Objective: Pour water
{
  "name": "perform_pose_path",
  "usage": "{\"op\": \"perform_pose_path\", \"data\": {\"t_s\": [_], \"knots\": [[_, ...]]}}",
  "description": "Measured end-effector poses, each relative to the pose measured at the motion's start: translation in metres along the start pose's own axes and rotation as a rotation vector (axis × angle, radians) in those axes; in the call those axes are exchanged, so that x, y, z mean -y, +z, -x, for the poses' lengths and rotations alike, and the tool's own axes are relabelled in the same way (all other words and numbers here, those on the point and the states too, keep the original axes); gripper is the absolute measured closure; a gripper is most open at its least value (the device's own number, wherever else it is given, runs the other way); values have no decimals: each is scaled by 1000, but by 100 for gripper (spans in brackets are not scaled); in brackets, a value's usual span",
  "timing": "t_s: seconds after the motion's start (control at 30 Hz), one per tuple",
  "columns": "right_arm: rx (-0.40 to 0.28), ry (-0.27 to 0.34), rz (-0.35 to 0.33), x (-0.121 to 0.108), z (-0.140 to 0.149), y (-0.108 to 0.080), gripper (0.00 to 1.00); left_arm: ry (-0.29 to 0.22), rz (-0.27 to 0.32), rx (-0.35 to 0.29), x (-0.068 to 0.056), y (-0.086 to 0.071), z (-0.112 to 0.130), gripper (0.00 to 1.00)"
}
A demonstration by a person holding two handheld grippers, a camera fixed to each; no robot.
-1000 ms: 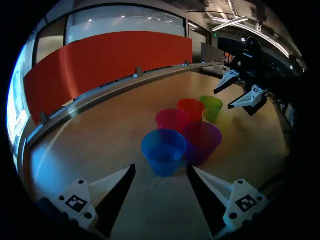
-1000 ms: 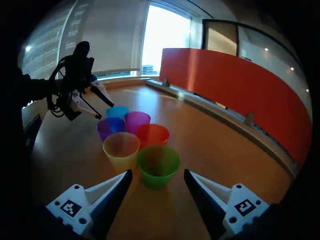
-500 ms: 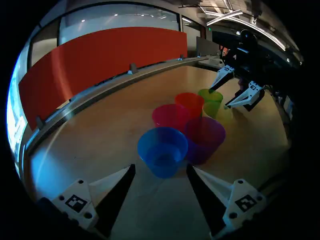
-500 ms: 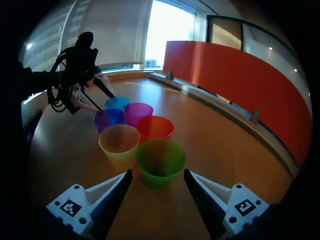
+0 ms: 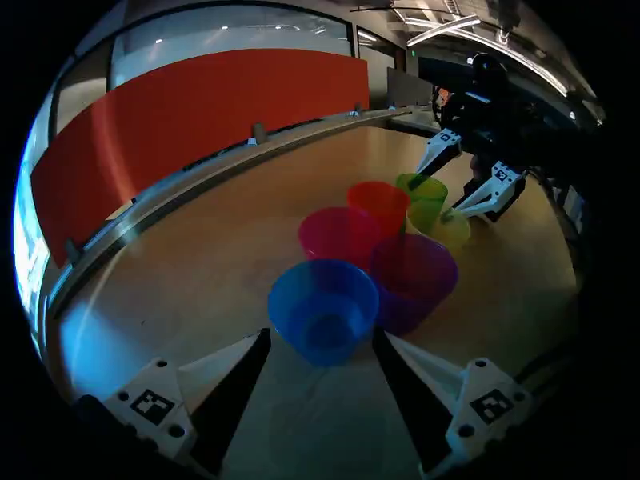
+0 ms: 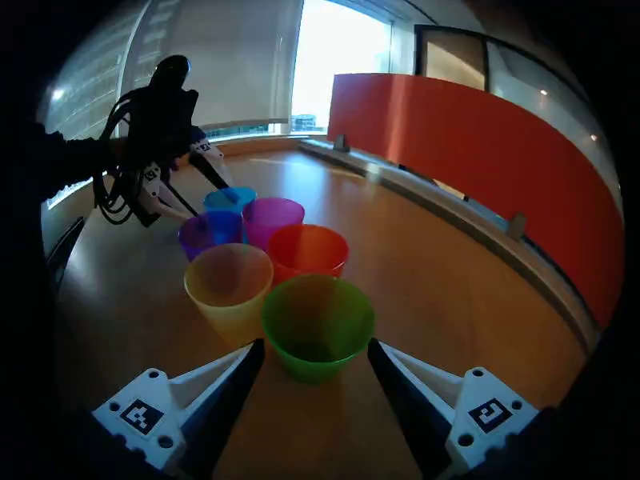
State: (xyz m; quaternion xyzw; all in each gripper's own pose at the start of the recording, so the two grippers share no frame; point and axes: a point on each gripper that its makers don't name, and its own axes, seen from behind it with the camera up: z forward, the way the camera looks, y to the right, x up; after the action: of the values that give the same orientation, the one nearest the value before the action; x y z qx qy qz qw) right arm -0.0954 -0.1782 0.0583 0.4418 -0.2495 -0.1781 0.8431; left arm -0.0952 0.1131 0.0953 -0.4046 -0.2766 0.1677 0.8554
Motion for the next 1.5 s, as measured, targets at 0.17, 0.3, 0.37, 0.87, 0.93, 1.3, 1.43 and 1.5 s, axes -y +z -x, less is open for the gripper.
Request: {"op": "perform_pose_path", "data": {"t_s": [0.17, 0.3, 0.37, 0.87, 0.93, 1.3, 1.43, 1.5], "knots": [[0, 1, -4, -1, 0, 5, 0, 8, 6, 7, -1, 5, 0, 6], [1, 0, -10, -1, -1, 8, 0, 8, 12, 12, -2, 9, 0, 6], [2, 0, -12, -1, -2, 10, 0, 9, 13, 13, -2, 11, 0, 6], [8, 3, -17, -1, -5, 13, 3, 8, 11, 2, -2, 17, -6, 6], [8, 2, -19, -1, -5, 13, 5, 10, 12, 4, -3, 18, -6, 9], [7, 6, -27, 1, -4, 13, 13, 2, 9, 11, -3, 21, -2, 19], [1, 1, -26, 2, -5, 12, 13, 0, 2, 7, -2, 21, -1, 19], [-4, 1, -22, 1, -6, 11, 13, -2, -1, 5, -2, 20, -1, 20]]}}
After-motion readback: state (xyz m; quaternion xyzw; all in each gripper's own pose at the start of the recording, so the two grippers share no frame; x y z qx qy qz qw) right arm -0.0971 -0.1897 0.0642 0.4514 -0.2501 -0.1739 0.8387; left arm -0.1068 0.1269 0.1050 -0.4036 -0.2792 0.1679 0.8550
